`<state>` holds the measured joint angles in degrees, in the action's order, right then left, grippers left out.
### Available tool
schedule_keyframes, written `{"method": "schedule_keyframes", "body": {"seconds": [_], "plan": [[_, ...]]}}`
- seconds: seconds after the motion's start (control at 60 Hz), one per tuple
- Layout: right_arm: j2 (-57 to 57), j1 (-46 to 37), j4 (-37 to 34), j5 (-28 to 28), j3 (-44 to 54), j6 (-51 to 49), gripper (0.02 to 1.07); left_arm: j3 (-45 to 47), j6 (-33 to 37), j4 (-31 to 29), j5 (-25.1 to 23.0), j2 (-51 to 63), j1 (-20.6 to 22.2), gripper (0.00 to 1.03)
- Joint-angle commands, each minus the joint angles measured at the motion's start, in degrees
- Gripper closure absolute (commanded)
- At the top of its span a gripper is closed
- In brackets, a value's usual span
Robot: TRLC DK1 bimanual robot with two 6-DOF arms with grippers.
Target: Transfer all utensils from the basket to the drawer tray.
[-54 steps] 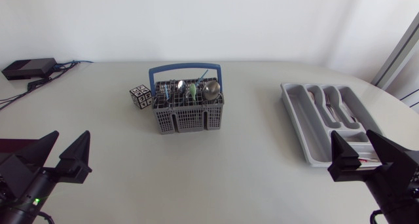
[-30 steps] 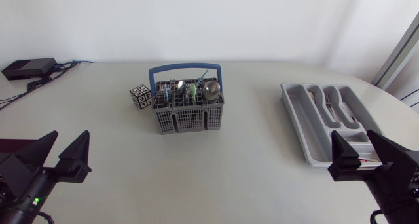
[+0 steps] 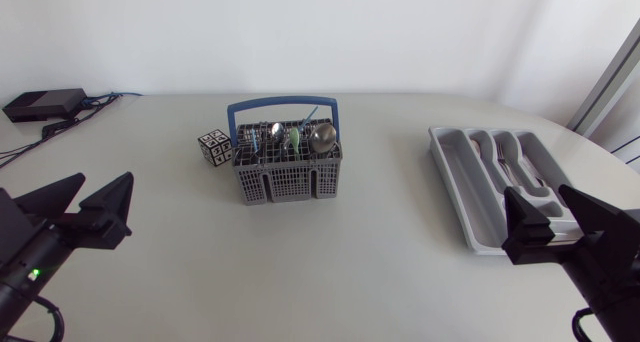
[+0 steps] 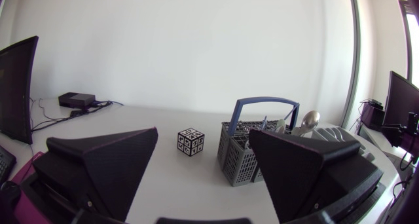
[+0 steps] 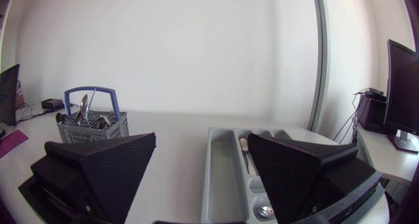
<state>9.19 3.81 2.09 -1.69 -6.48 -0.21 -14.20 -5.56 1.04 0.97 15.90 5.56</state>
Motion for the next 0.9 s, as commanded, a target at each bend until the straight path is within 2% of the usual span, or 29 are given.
{"method": "schedule_keyframes", "body": {"seconds": [0.0, 0.1, 0.217, 0.3, 0.4, 0.5, 0.583, 0.683, 0.8, 0.883], "plan": [[4.7, 2.07, 2.31, -1.56, -2.57, -0.06, 0.06, -5.23, -0.41, 0.37, 0.61, 7.39, 0.68, 0.07], [11.38, 4.18, 3.54, -2.61, -4.95, -0.06, 0.06, -9.18, -1.56, -0.16, 1.58, 14.6, 1.82, 0.08], [18.85, 5.24, 3.01, -3.05, -8.46, 1.79, 0.06, -13.93, -3.31, -2.97, 3.77, 22.51, 6.3, 0.08], [23.68, 6.29, -0.15, -3.23, -11.89, 3.02, 0.06, -19.29, -2.96, -7.01, 8.34, 29.54, 11.58, 0.07], [27.72, 8.4, -3.76, -3.76, -15.4, 3.2, 0.07, -25.53, -1.56, -11.41, 11.68, 37.19, 12.45, 0.07], [32.21, 11.04, -8.33, -5.07, -19.36, 3.2, 0.07, -33.09, 7.5, -17.03, 10.72, 46.5, 13.69, 0.07], [36.25, 12.89, -12.55, -5.78, -22.87, 2.4, 0.07, -36.87, 7.5, -17.65, 10.1, 51.86, 13.6, 0.07], [40.91, 14.29, -16.15, -5.07, -26.39, -0.76, 0.07, -40.65, 7.32, -17.91, 1.14, 57.4, 12.81, 0.08], [46.53, 15.87, -20.54, -2.44, -30.35, -2.43, 0.07, -44.69, 7.32, -15.63, 0.87, 63.55, 13.25, 0.1], [50.84, 15.7, -21.07, 1.69, -32.28, -2.43, 0.07, -47.77, 7.32, -14.31, 0.87, 67.77, 13.42, 0.1]]}}
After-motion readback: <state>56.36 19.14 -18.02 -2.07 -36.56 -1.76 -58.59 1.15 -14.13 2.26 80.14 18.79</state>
